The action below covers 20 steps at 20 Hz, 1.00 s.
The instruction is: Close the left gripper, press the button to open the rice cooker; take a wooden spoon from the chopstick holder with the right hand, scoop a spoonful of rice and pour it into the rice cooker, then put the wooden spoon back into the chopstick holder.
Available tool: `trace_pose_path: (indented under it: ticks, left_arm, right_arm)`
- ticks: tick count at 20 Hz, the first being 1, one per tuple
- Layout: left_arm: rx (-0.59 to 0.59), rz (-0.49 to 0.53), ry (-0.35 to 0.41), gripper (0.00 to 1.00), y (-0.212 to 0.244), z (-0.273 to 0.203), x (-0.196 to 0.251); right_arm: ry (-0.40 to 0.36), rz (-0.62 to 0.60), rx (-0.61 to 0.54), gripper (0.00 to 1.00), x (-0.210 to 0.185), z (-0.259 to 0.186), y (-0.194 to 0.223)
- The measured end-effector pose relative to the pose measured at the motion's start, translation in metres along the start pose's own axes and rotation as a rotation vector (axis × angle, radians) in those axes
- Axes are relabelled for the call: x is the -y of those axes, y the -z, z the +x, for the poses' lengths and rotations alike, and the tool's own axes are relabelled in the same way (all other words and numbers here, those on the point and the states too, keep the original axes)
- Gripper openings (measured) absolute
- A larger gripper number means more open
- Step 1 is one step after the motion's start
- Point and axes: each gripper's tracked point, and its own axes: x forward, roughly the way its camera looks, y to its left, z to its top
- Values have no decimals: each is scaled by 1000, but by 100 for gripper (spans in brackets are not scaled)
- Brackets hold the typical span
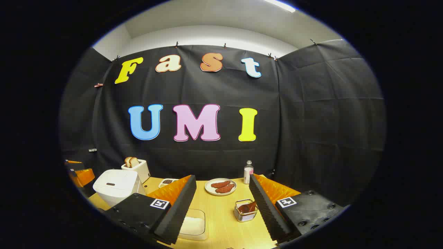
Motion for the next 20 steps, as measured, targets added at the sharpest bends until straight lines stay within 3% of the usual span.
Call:
trace_pose_path:
  ticks: [5,20]
  left_arm:
    - [-30,-48,-45,96,10,7,3]
    - [-64,-37,-107,96,17,15,9]
  right_arm:
    - [-61,-7,-16,97,-6,17,9]
    - [-169,-14,-104,97,-20,18,45]
